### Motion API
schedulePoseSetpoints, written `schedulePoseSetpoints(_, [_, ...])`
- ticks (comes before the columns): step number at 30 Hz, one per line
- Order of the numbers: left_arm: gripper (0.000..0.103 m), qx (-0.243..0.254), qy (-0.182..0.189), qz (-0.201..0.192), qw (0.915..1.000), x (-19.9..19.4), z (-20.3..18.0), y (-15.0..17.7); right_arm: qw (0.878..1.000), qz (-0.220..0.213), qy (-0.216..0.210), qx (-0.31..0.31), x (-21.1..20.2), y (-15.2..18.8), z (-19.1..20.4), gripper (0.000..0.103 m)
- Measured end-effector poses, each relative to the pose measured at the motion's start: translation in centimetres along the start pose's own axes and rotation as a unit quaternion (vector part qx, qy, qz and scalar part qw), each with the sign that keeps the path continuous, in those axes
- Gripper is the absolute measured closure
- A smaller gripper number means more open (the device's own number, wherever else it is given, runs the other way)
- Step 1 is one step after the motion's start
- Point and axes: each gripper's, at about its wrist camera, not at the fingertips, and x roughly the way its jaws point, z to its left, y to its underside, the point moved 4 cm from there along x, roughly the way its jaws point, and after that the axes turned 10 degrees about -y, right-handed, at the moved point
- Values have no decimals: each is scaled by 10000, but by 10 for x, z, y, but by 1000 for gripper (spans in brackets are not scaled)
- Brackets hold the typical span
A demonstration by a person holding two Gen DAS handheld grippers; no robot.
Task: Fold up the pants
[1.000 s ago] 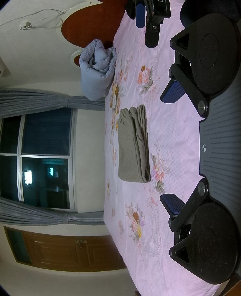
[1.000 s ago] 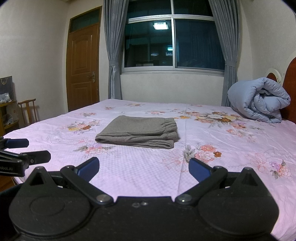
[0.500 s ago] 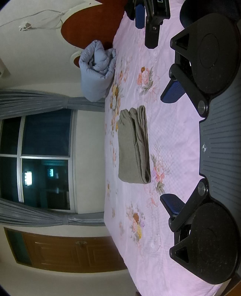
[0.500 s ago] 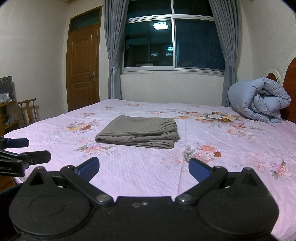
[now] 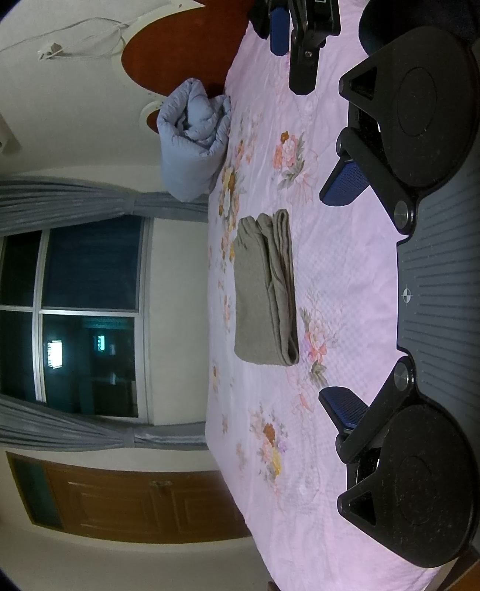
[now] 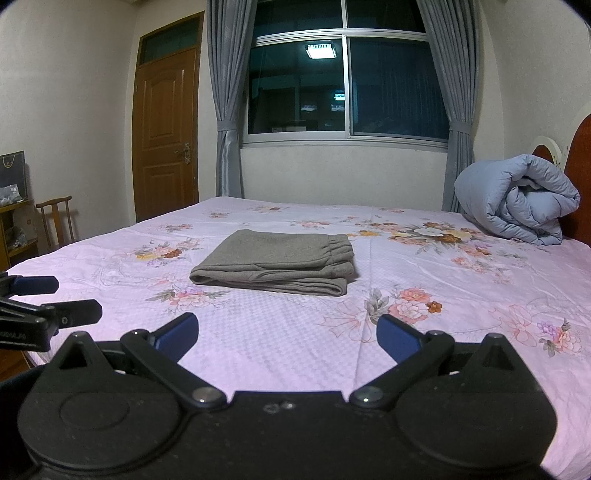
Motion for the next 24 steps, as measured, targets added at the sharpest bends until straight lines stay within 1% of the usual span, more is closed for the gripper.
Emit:
schedulePoseSetpoints(16, [0,-28,-20,-55,10000,-1,1,0,10000,-2,-2,-6,0,0,0,6])
schedulePoseSetpoints(24, [0,-96,124,-6,9999,1,2,0,10000,6,-4,-8,0,0,0,6])
